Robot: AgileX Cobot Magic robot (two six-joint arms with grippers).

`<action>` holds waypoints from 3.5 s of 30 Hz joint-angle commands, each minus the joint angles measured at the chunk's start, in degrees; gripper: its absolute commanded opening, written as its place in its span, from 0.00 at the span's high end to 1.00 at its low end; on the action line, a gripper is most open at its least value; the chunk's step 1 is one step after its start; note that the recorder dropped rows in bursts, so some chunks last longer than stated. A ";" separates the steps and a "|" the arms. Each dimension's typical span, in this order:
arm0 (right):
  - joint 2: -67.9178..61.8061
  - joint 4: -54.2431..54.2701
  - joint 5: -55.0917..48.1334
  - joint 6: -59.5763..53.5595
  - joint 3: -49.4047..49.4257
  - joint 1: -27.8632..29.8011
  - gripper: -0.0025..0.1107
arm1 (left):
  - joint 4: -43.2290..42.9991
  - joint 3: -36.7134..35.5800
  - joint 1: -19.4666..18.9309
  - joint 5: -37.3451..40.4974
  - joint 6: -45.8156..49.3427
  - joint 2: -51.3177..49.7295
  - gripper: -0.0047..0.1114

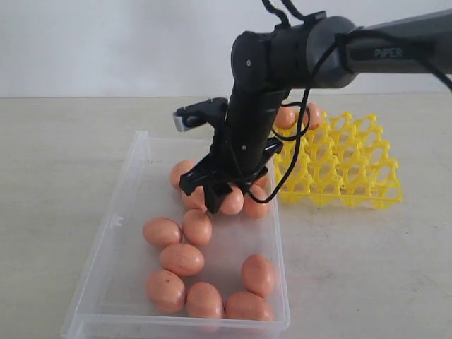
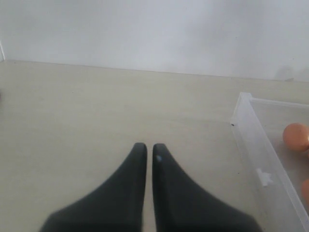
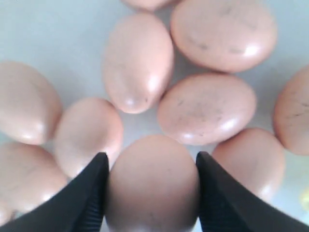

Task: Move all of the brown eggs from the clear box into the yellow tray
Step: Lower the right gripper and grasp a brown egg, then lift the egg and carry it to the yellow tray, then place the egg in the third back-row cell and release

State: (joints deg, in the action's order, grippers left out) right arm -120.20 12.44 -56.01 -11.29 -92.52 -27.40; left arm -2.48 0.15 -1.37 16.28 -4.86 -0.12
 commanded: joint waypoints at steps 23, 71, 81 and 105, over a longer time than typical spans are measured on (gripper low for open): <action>39.69 9.32 84.30 16.96 54.07 20.95 0.98 | 0.14 -0.15 -0.20 -0.38 0.13 0.12 0.92; -14.46 -75.44 106.86 70.57 10.95 43.41 0.98 | 0.14 -0.15 -0.20 -0.38 0.13 0.12 0.92; -16.88 -77.56 107.40 70.71 10.27 43.41 0.88 | 0.14 -0.15 -0.20 -0.38 0.13 0.12 0.92; -17.59 -77.00 106.98 69.59 9.63 43.41 0.45 | 0.14 -0.15 -0.20 -0.38 0.13 0.12 0.92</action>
State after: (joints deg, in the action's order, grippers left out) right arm -137.69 -64.87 51.23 58.95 -82.65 15.95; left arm -2.48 0.15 -1.37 16.28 -4.86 -0.12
